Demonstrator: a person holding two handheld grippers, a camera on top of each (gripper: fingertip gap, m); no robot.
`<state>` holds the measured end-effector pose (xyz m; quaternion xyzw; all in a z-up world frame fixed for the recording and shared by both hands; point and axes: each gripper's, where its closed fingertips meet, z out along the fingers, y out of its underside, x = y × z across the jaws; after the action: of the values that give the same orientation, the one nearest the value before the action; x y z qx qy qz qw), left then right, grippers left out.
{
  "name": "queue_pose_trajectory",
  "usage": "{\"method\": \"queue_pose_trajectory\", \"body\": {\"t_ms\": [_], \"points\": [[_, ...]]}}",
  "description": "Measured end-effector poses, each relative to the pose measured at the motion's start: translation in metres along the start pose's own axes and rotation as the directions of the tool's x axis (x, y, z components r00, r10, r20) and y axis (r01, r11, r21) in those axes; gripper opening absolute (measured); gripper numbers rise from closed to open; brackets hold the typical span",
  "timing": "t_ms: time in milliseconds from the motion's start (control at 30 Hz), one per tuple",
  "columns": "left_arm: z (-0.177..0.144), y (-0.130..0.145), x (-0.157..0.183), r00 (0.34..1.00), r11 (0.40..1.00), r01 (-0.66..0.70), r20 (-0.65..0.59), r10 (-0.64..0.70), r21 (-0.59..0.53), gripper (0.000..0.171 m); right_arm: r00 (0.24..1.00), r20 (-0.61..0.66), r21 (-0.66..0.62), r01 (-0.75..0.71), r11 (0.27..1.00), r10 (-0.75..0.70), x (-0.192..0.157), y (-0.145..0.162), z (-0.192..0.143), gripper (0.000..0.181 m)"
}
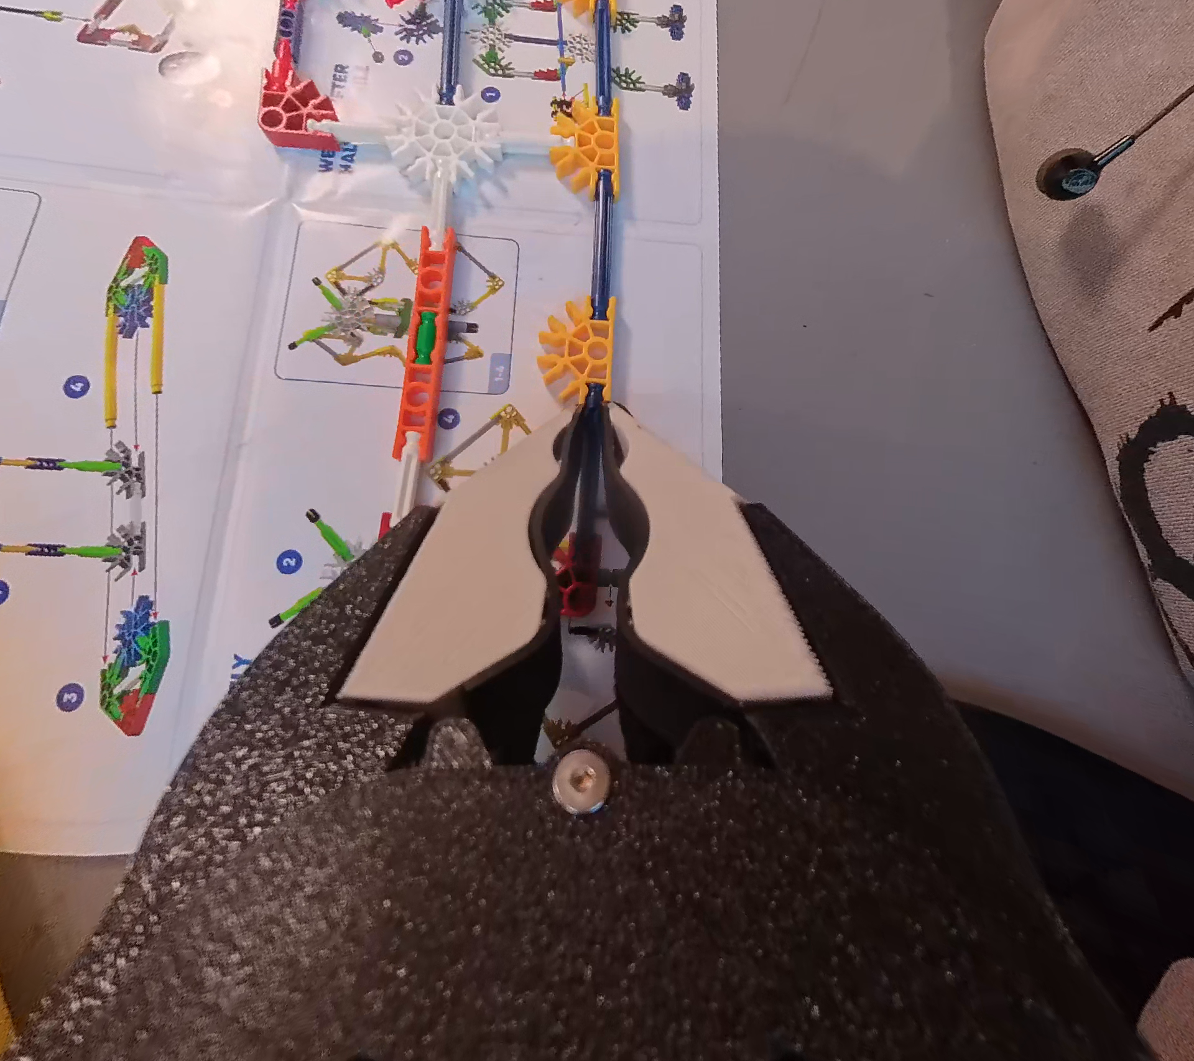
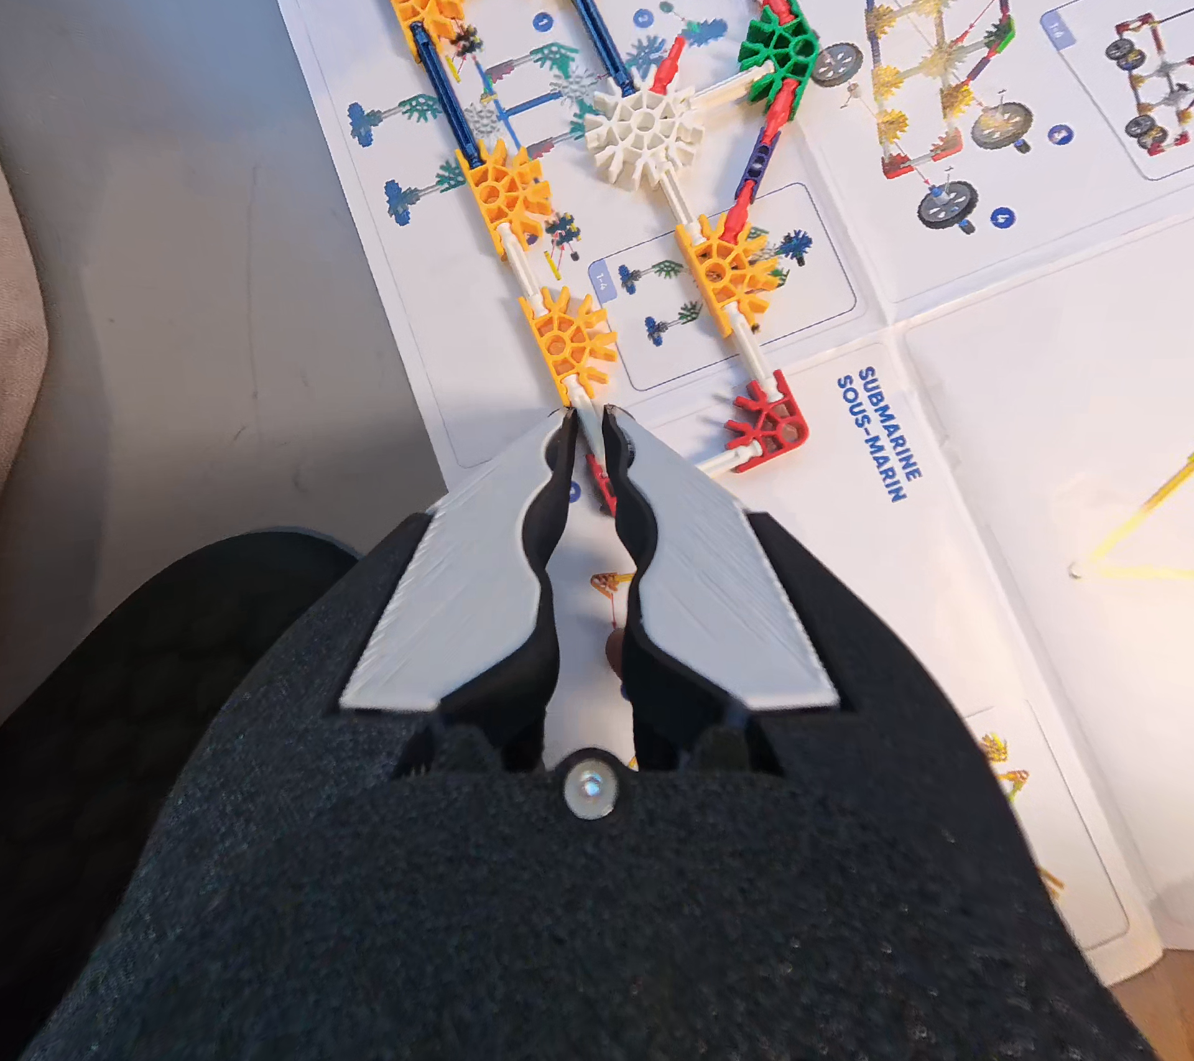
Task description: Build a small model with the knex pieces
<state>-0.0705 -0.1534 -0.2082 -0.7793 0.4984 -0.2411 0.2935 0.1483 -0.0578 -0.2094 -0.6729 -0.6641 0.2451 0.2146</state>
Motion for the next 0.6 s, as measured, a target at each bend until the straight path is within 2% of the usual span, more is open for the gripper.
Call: {"method": "queue_pose_trajectory", "body": {"t_ms": [133, 200, 267, 333, 400, 467, 533, 600], "points": [[-0.001, -0.001, -0.002, 1.000, 1.000, -0.006, 0.011, 0.006, 0.008, 0.002, 1.000, -0.016, 0.045, -0.003, 0.999, 0.004, 0.004, -0.006, -0.006, 0.012], [-0.004, -0.006, -0.005, 1.000, 0.999, -0.001, 0.024, 0.000, 0.038, 0.008, 1.000, -0.027, 0.094, -0.005, 0.996, 0.007, 0.006, -0.012, -0.012, 0.013], [-0.012, -0.018, -0.011, 0.998, 0.993, -0.002, 0.059, -0.005, 0.118, 0.014, 0.998, -0.056, 0.159, 0.001, 0.987, 0.008, 0.012, -0.021, -0.017, 0.016], [-0.027, -0.034, -0.029, 0.988, 0.973, -0.007, 0.154, -0.030, 0.232, 0.021, 0.995, -0.101, 0.246, 0.015, 0.969, 0.011, 0.021, -0.035, -0.022, 0.018], [-0.049, -0.049, -0.056, 0.952, 0.934, -0.009, 0.290, -0.102, 0.358, 0.034, 0.983, -0.177, 0.337, 0.026, 0.941, 0.037, 0.036, -0.048, -0.028, 0.022], [-0.071, -0.057, -0.080, 0.901, 0.880, 0.026, 0.371, -0.226, 0.474, 0.041, 0.963, -0.252, 0.426, 0.026, 0.904, 0.091, 0.052, -0.060, -0.037, 0.031], [-0.088, -0.059, -0.097, 0.853, 0.814, 0.082, 0.382, -0.356, 0.575, 0.047, 0.944, -0.288, 0.510, 0.008, 0.860, 0.162, 0.065, -0.069, -0.045, 0.037], [-0.097, -0.056, -0.107, 0.816, 0.774, 0.106, 0.390, -0.427, 0.625, 0.049, 0.924, -0.315, 0.561, -0.004, 0.828, 0.218, 0.075, -0.074, -0.050, 0.039]]}}
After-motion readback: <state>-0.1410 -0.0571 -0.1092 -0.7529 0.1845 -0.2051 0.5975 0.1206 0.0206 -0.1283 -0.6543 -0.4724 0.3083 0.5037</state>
